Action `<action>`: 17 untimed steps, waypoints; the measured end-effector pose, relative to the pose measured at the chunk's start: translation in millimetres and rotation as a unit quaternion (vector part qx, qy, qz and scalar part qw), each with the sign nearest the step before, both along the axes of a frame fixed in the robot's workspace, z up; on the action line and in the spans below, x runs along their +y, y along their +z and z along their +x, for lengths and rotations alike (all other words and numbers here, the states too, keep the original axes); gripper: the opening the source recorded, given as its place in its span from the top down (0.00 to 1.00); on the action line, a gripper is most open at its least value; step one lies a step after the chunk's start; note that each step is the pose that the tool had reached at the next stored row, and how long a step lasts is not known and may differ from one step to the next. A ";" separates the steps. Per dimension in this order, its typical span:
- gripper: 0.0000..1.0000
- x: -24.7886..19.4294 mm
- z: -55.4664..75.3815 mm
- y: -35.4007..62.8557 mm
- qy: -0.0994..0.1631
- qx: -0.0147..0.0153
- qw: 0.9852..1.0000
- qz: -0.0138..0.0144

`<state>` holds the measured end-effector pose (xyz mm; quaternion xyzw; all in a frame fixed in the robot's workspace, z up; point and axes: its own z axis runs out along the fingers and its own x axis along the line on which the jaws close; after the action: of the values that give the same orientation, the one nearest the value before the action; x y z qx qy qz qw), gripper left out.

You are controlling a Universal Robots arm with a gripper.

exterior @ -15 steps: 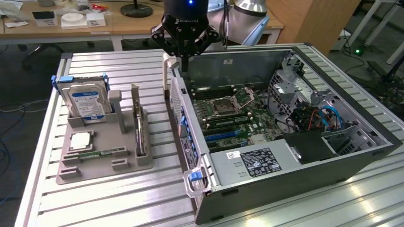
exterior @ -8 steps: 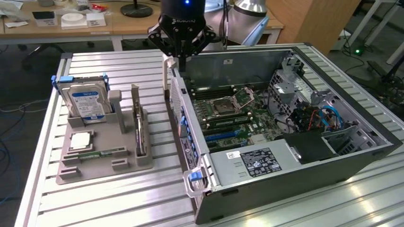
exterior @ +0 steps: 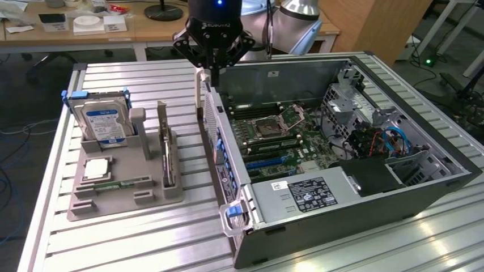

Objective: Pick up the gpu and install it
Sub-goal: 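Reach for the gpu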

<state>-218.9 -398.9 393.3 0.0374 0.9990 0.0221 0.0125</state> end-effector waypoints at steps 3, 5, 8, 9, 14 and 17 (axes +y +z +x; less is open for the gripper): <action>0.89 0.0 -2.3 0.0 0.000 0.000 1.000 0.000; 0.89 0.0 -3.8 0.0 0.000 0.000 1.000 0.000; 0.89 0.0 -6.0 0.0 0.000 0.000 1.000 0.000; 0.89 0.0 -6.8 0.0 0.000 0.000 1.000 0.000; 0.89 -0.1 -10.6 0.0 0.000 0.000 1.000 0.000; 0.89 -0.1 -13.0 0.0 0.000 0.000 1.000 0.000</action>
<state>-231.9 -399.0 393.3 0.0374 0.9990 0.0221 0.0125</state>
